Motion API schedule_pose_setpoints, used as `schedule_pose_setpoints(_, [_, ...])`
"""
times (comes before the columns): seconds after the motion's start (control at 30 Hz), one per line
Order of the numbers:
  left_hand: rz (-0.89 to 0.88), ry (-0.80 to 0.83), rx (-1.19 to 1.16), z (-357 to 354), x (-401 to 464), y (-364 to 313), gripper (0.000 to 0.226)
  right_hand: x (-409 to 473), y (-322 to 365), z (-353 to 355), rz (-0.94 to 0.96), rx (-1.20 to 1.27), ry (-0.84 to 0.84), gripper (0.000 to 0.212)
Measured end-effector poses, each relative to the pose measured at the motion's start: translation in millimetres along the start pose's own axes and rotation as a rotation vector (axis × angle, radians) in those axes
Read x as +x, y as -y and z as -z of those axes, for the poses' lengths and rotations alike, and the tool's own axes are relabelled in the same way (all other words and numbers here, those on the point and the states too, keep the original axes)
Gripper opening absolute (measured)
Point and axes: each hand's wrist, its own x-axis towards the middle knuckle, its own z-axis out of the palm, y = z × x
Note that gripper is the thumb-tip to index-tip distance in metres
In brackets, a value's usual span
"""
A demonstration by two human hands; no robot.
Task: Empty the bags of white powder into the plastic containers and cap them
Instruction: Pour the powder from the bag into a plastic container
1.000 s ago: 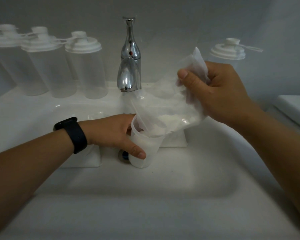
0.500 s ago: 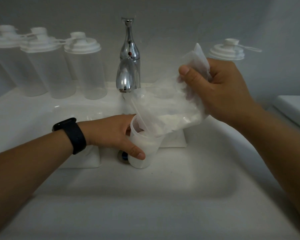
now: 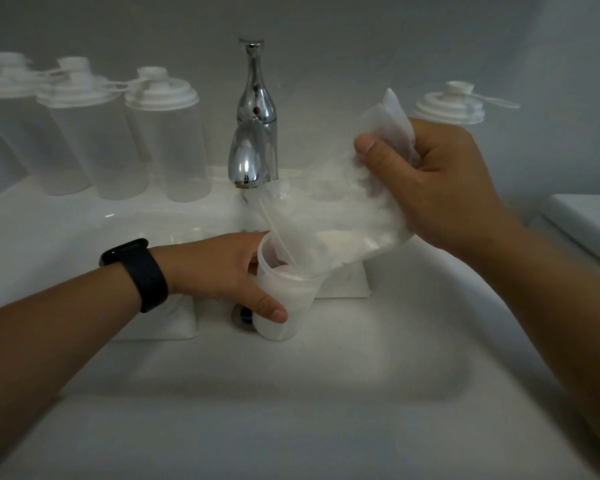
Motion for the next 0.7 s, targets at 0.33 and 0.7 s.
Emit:
schedule_pose_setpoints(0.33, [-0.004,-0.013,0.008,-0.8,-0.2,-2.2,0.064,-0.4,1.0,-1.3,-0.071,0.021,0.01,0.027])
schedule_pose_setpoints(0.7, [-0.015,-0.003,0.01,-0.8,0.0,-1.1,0.063,-1.2,3.8,-2.2,-0.016,0.037,0.061,0.028])
